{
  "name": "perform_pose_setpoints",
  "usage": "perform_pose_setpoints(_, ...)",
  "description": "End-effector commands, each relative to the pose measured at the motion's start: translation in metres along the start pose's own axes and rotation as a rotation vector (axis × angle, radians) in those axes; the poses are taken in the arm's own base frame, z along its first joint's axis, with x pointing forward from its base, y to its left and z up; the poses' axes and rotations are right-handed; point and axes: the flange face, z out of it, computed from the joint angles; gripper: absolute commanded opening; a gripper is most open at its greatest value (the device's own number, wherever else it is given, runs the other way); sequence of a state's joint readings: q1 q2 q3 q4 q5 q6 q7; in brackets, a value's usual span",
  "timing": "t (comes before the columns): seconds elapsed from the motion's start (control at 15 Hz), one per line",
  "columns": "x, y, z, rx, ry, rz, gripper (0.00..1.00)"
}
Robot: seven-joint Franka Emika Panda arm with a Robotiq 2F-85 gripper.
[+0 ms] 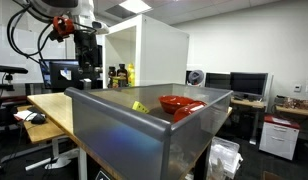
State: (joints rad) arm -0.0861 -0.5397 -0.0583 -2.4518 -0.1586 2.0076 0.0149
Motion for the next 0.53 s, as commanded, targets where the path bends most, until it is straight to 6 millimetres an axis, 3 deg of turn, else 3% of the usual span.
perform_pose_setpoints(0.0, 0.019, -0.018, 0.003, 0.026, 0.070, 0.024, 1.00)
perform_pose_setpoints(0.47, 0.049, -0.040, -0.009, 0.107, 0.195, -0.020, 1.00)
